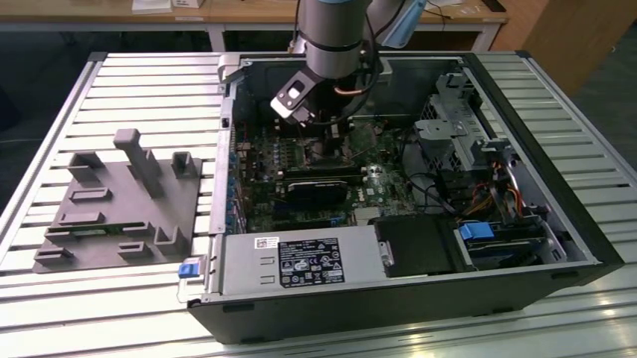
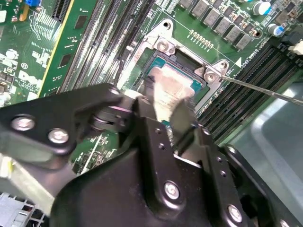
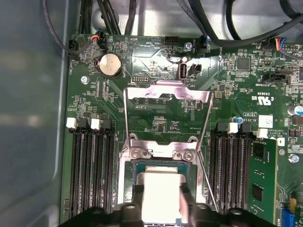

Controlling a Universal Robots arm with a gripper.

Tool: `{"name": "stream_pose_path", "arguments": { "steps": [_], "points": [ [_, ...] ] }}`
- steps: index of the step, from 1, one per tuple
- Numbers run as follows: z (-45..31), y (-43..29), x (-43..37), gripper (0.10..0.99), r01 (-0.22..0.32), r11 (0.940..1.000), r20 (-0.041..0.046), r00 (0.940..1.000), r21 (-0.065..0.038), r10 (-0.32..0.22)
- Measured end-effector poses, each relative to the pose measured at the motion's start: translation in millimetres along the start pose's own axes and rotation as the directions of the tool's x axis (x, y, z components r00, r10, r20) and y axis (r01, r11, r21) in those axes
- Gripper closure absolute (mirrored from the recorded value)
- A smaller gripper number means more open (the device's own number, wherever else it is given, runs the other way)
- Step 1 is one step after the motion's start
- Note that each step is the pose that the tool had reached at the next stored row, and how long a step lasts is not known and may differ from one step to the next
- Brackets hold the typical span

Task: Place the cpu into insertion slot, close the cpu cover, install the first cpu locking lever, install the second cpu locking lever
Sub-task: 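Place the cpu into insertion slot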

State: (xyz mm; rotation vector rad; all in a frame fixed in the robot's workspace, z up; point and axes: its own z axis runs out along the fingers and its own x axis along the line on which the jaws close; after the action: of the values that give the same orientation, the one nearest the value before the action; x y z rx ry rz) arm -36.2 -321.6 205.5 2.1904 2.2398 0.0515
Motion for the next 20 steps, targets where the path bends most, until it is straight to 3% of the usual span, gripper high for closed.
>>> {"name": "stream_pose_path", "arguments": {
  "steps": [1,3,4,6,7,8,20],
  "points": [
    [-0.6,0.1,0.0,0.675,0.000,1.0000,0.0000,1.0000,0.000,0.000],
    [-1.6,0.3,0.0,0.788,0.000,1.0000,0.0000,1.0000,0.000,0.000],
    [-2.1,0.3,0.0,0.788,0.000,1.0000,0.0000,1.0000,0.001,0.000],
    [-2.8,0.4,0.1,0.906,0.000,1.0000,-0.0001,1.0000,0.001,0.000],
    [-3.2,0.4,0.1,0.906,0.000,1.0000,-0.0001,1.0000,0.001,0.000],
    [-3.7,0.4,0.0,0.965,0.000,1.0000,-0.0001,1.0000,0.001,0.000],
    [-7.5,0.5,0.1,0.980,0.000,1.0000,-0.0002,1.0000,0.000,0.000]
  ]
}}
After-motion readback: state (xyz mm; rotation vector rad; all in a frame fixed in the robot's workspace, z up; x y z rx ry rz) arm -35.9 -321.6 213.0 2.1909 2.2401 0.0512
